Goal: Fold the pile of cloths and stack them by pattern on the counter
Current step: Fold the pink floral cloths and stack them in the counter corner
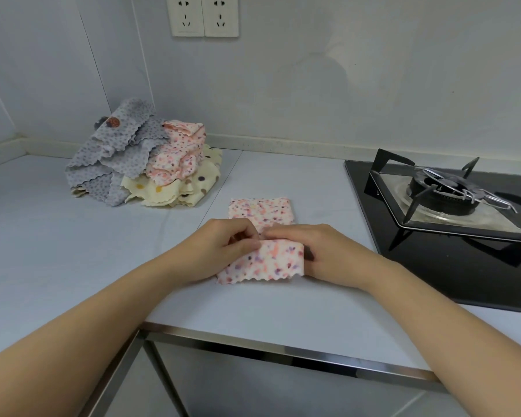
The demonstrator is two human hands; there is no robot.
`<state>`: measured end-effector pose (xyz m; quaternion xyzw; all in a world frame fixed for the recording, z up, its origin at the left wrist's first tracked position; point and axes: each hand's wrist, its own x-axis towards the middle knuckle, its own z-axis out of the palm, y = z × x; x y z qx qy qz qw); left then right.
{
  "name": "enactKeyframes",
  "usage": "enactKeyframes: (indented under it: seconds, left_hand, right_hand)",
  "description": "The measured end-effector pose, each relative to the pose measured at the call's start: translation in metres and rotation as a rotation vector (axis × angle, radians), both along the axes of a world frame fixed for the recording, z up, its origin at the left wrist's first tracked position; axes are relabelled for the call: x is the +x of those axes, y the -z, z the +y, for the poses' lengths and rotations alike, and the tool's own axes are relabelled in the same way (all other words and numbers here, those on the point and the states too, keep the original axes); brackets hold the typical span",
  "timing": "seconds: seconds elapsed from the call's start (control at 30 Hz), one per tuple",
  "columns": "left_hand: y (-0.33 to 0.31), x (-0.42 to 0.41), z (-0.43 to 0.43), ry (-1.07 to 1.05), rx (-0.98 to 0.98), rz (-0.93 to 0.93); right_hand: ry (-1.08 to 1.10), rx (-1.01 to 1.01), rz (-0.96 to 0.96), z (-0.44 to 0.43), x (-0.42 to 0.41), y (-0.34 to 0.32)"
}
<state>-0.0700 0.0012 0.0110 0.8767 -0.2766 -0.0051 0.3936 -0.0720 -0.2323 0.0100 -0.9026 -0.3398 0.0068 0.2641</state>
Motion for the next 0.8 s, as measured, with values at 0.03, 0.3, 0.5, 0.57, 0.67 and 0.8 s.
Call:
enactKeyframes:
  seconds: [0.03, 0.3, 0.5, 0.57, 0.67, 0.8]
  left_hand:
    - [0.0, 0.0, 0.0, -0.008, -0.01, -0.009]
    - [-0.001, 0.017, 0.039, -0.145, 0.182, -0.333]
    - [0.004, 0.012, 0.03, -0.049, 0.246, -0.328]
    - [0.005, 0.009, 0.024, -0.049, 0.204, -0.339]
    - [0.005, 0.006, 0.015, -0.115, 0.087, -0.21]
    - [-0.004, 0.004, -0.001, -0.283, -0.096, 0.012]
  right_hand:
    - [-0.007, 0.027, 0.009, 0.002, 0.0, 0.003]
    - [0.003, 0.42, 0.185, 0.009, -0.005, 0.002]
    - [0.008, 0.468, 0.182, 0.008, -0.002, 0.001]
    - [0.014, 0.467, 0.181, 0.007, 0.0, 0.001]
    - [0.067, 0.493, 0.19, 0.007, 0.004, 0.002]
    - [0.248, 0.614, 0.185, 0.005, 0.01, 0.001]
